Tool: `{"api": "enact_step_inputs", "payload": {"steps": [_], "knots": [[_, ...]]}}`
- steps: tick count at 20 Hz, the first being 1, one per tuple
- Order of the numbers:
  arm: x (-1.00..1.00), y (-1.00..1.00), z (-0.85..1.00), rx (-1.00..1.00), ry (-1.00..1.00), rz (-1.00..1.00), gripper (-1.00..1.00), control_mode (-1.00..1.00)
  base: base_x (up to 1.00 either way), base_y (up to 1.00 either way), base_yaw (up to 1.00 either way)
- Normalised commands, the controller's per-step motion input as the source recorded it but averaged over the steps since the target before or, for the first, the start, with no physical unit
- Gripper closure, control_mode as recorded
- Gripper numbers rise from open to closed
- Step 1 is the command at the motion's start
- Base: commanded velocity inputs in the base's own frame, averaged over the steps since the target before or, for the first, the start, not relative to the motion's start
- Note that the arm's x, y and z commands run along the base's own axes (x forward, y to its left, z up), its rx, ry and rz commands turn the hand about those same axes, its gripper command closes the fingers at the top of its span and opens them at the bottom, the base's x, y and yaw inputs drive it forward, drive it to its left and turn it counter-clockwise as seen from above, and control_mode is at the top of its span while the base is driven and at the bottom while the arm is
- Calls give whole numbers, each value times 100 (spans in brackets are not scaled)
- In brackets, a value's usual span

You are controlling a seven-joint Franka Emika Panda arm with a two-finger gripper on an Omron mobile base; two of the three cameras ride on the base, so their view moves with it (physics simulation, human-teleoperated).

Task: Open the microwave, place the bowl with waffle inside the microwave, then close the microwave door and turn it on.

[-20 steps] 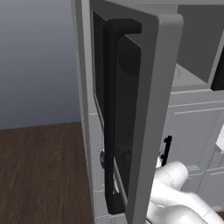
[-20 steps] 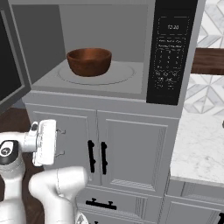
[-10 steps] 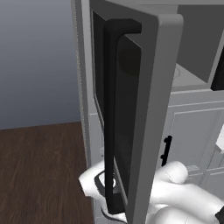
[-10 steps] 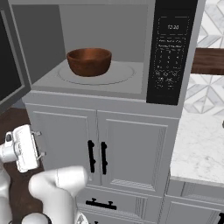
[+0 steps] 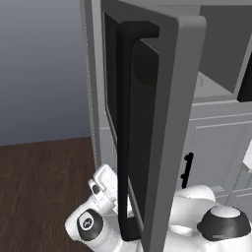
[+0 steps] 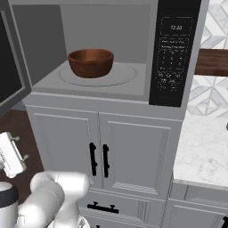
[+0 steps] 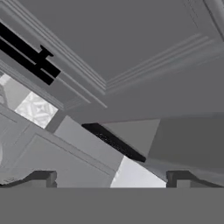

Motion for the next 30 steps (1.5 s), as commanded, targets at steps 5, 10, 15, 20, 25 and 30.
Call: {"api": "enact_step_inputs", "payload": {"steps": [5,10,15,20,25,30], "knots": [[-1,76,3,-14,-22,-7,100,-100,0,0,0],[-9,35,36,-5,-31,-5,100,-100,0,0,0],[-12,6,50,-2,-28,-5,100,-100,0,0,0],[-21,4,49,-5,-9,-11,100,-100,0,0,0],[-12,38,26,-21,20,-8,100,-100,0,0,0],[-18,30,31,-15,38,-2,100,-100,0,0,0]]}}
